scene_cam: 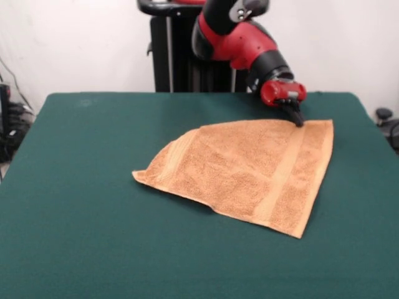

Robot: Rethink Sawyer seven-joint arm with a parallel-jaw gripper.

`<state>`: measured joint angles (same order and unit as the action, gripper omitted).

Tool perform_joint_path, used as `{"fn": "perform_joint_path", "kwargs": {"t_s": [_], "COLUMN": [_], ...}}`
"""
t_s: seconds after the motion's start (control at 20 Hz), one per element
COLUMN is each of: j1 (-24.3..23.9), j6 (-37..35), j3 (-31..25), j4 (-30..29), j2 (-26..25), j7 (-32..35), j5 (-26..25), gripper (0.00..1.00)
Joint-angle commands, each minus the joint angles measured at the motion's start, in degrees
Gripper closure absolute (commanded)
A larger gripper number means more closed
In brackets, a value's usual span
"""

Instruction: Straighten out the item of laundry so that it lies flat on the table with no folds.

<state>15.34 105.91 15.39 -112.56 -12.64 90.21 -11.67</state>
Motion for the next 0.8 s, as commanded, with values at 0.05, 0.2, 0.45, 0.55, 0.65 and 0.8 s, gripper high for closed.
{"fn": "perform_joint_path", "kwargs": {"t_s": [0.05,0.2,0.45,0.55,0.65,0.8], "j1": [-1.6,-2.8,-4.3,-4.7,-5.1,-5.3], "j6": [-30.2,-31.0,-34.6,-34.7,-34.7,-35.1], "j3": [-0.2,-0.9,-2.9,-3.4,-3.7,-4.1], "j4": [1.9,2.1,2.1,1.7,1.6,1.5], "j2": [6.6,6.5,6.5,6.4,6.3,6.3], "j7": [16.7,15.6,13.4,12.4,11.8,11.3], "j5": [-15.5,-16.4,-18.8,-19.1,-19.3,-19.5], "gripper": [1.00,1.00,1.00,1.00,1.00,1.00]}}
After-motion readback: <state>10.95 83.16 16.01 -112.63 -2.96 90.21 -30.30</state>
